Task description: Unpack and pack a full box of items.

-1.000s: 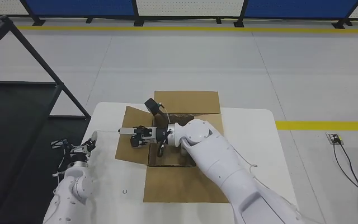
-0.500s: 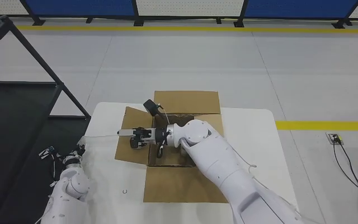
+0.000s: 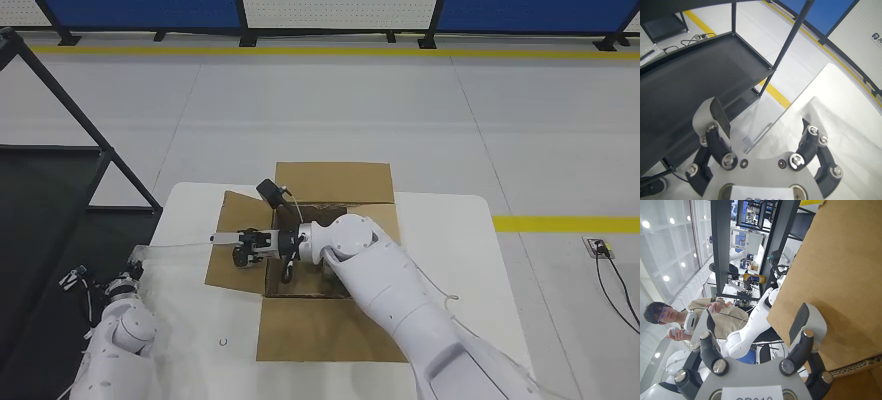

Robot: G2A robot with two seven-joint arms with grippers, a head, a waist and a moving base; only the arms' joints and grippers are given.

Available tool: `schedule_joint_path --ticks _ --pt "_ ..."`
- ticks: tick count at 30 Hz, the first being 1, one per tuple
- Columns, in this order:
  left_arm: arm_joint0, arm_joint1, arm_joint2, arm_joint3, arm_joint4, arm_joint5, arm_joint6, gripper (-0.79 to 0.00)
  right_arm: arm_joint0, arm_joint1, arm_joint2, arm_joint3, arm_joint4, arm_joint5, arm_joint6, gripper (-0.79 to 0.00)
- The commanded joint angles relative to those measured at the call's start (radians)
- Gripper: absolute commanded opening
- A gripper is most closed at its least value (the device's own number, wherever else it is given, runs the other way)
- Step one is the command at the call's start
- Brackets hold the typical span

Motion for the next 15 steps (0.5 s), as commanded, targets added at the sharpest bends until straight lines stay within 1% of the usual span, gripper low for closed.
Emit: schedule_joint_path --ticks 1,5,15 --pt "-0.004 0.0 -0.001 0.006 -0.004 0.013 -0.002 0.0 -0.001 0.0 0.002 -0.001 -0.001 0.0 0.002 0.0" --pt "-0.021 0.0 0.0 0.033 -0.005 0.04 -0.005 0.0 -0.002 0.0 0.007 -0.001 -0.003 -0.003 0.003 0.0" --pt "-0.092 0.0 0.005 0.156 -0.013 0.079 -0.001 0.0 -0.004 0.002 0.019 -0.001 -0.009 -0.006 0.007 0.0"
